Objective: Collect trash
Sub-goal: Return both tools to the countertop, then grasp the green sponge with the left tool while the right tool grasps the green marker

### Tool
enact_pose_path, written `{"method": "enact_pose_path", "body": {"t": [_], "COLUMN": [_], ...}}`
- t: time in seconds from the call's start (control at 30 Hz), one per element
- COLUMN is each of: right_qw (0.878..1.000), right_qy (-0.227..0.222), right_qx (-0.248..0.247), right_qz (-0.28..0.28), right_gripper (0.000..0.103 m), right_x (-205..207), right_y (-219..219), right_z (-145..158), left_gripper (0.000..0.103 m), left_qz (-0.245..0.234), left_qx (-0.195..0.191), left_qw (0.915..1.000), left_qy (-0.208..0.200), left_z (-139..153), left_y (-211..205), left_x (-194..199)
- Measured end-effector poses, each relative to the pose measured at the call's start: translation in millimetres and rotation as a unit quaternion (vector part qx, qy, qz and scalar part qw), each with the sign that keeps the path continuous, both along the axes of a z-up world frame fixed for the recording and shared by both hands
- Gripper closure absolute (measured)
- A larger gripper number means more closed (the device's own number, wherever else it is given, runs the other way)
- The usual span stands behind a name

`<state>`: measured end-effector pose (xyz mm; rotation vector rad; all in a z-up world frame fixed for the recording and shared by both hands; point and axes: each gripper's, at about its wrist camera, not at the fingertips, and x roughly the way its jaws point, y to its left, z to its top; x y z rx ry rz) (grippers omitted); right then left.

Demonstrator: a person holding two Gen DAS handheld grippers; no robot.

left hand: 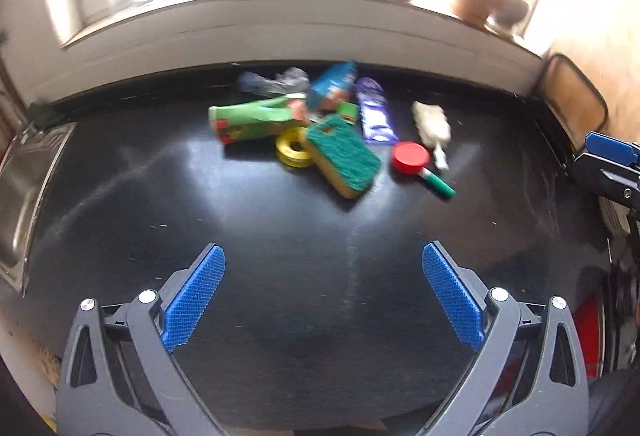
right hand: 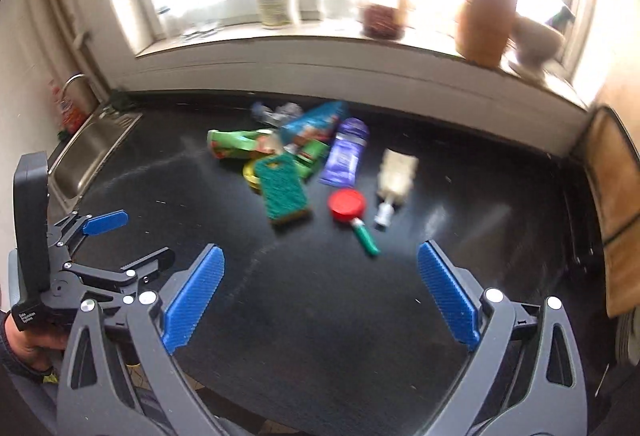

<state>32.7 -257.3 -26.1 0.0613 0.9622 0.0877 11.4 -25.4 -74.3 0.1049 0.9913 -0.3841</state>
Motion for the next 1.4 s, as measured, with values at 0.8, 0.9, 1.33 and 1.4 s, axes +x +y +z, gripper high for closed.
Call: {"method": "enact_pose_path", "body": {"t": [0.8,0.9,1.33,1.4], "right_qw": [0.993,0.99,0.982,0.98], "right_qy": [0.075,0.094,0.112,0.119], "right_qx": [-0.018,-0.031,-0.049,-0.042], "right_qz": [0.091,0.101,0.146,0.153], "right_gripper": [0.02,0.024,0.082,0.087], "right_x": [80,94,121,124], "right_y": [-22,-23,-17,-15], "right_z": [-123,-150,-192,-191], "left_gripper": [0.007,0.007,0.032,0.042], "left_qz": [0.11,0.14,0.186,0.174], "left_qx": [0.0,0.004,-0.029,-0.042], "left_qw": [0.9881,0.9818,0.9728,0.973], "left_qy": [0.108,0.128,0.135,0.146], "left_z": [-95,-114,-129,-125], "left_y": [-67,-71,-90,-91], "left_x": [116,132,161,159]}}
